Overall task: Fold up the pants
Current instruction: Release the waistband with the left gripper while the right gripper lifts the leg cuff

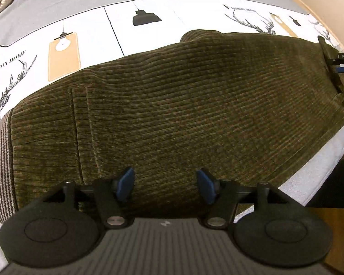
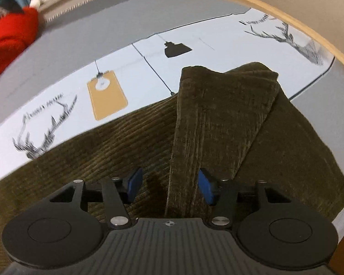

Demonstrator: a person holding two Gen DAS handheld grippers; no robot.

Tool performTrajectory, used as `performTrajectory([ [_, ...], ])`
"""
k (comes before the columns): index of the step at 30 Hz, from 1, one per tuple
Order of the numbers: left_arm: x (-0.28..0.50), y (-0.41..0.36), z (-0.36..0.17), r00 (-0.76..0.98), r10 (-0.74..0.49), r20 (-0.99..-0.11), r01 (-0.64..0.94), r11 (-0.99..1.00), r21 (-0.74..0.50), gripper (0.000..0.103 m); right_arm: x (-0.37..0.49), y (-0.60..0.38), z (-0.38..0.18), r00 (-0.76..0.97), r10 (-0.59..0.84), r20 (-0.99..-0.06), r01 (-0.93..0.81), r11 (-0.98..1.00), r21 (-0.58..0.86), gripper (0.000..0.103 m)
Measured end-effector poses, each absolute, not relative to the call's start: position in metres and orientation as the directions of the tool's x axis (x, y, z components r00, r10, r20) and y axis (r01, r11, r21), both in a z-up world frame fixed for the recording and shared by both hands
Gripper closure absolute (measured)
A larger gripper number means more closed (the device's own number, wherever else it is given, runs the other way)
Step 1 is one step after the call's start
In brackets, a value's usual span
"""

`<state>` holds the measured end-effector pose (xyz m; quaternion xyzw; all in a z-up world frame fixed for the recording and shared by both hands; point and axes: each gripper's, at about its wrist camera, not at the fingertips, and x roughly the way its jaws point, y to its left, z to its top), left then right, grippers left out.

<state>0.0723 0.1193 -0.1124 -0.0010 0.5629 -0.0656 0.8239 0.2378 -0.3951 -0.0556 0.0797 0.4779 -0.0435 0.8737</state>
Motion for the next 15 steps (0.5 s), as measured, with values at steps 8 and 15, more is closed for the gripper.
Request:
performTrajectory([
  [8, 0.07, 0.121, -0.109, 0.36, -0.111, -0.926, 0.095, 0.992, -0.082, 0.035, 0.235, -0.387, -0.059, 0.529, -0.152, -0.835, 0.136, 0.986, -0.094, 0.083],
  [15, 0.073, 0.116, -0.111, 0.36, -0.088, -0.929, 0.08, 0.995, -0.063, 0.035, 0.193, -0.444, -0.021, 0.654, -0.11, -0.749, 0.335, 0.929, 0.156, 0.096],
])
